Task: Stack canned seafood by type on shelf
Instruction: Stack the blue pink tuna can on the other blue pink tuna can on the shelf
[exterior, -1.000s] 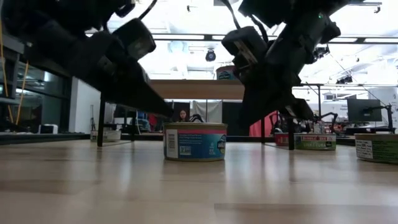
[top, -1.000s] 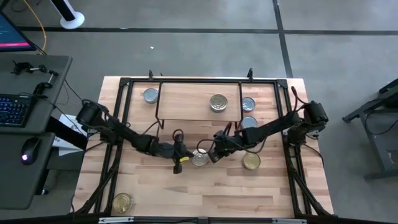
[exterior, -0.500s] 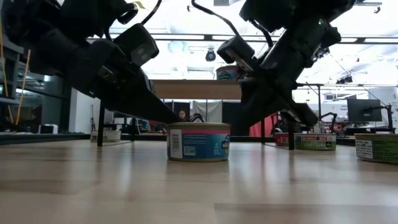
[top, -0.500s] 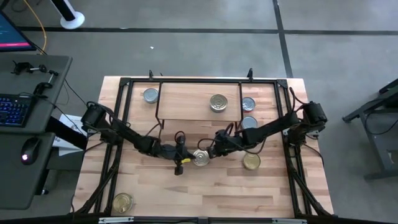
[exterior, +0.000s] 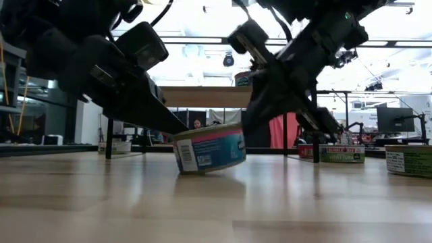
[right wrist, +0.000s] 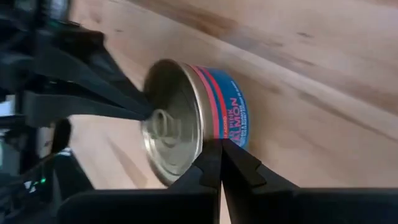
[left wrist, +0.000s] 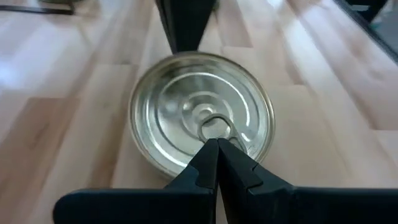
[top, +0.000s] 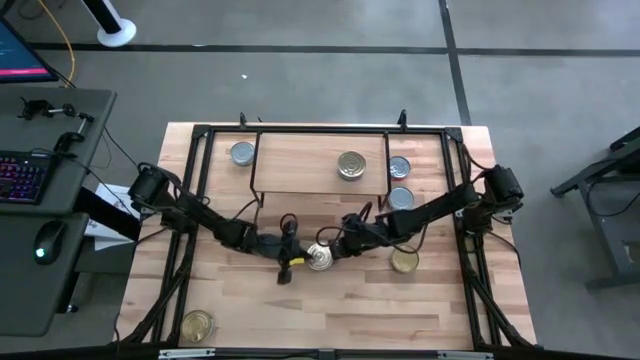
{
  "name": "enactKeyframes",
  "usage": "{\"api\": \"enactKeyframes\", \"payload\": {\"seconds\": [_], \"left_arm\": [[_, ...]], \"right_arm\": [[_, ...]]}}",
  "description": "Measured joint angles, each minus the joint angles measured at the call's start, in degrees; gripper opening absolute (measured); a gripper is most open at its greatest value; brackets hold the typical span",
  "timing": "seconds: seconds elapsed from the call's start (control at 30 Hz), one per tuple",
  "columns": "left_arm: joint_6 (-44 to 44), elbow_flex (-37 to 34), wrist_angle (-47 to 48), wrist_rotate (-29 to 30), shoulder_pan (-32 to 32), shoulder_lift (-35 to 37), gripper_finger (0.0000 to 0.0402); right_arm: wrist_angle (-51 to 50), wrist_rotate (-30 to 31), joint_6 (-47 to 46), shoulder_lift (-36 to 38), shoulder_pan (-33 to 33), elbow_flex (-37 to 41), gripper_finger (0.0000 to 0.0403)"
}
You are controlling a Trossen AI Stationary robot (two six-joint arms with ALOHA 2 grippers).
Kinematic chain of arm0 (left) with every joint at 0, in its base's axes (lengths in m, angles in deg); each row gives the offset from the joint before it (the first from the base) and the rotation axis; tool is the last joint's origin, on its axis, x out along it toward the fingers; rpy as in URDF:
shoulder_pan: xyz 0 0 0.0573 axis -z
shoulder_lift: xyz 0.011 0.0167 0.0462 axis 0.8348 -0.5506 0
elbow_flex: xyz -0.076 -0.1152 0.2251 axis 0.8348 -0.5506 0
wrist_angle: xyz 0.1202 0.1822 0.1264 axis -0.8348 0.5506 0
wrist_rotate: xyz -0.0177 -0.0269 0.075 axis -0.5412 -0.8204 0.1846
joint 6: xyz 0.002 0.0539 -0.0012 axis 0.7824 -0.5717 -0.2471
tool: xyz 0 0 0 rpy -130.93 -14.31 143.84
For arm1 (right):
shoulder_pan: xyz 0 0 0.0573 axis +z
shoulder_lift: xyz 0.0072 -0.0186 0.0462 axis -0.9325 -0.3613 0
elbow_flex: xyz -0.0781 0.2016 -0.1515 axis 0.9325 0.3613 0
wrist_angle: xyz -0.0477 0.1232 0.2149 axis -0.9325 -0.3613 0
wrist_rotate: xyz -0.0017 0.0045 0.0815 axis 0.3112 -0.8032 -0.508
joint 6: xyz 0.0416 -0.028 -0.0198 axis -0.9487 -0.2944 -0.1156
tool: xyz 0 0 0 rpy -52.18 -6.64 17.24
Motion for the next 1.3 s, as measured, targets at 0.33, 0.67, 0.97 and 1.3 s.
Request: {"api": "enactKeyframes", "payload": {"seconds": [0.33, 0.67, 0.97, 1.3], "left_arm": [[0.69, 0.05, 8.20, 0.91, -0.08, 4.52, 0.0000], [0.01, -0.26, 23.12, 1.55, -0.24, 15.19, 0.0000], [4.23, -0.28, 23.35, -2.63, -2.70, 25.32, 0.0000], [13.32, -0.26, 26.31, -5.12, 0.98, 48.38, 0.0000]], "right_arm": [[1.23, -1.09, 6.14, 0.13, 0.29, -6.96, 0.0000], [-4.79, -0.77, 25.00, 1.16, 0.34, -19.67, 0.0000], [-31.07, -4.04, 61.92, -0.21, -0.28, -37.53, 0.0041], [-56.26, -1.65, 96.52, -15.01, -1.00, -55.95, 0.0219]]}}
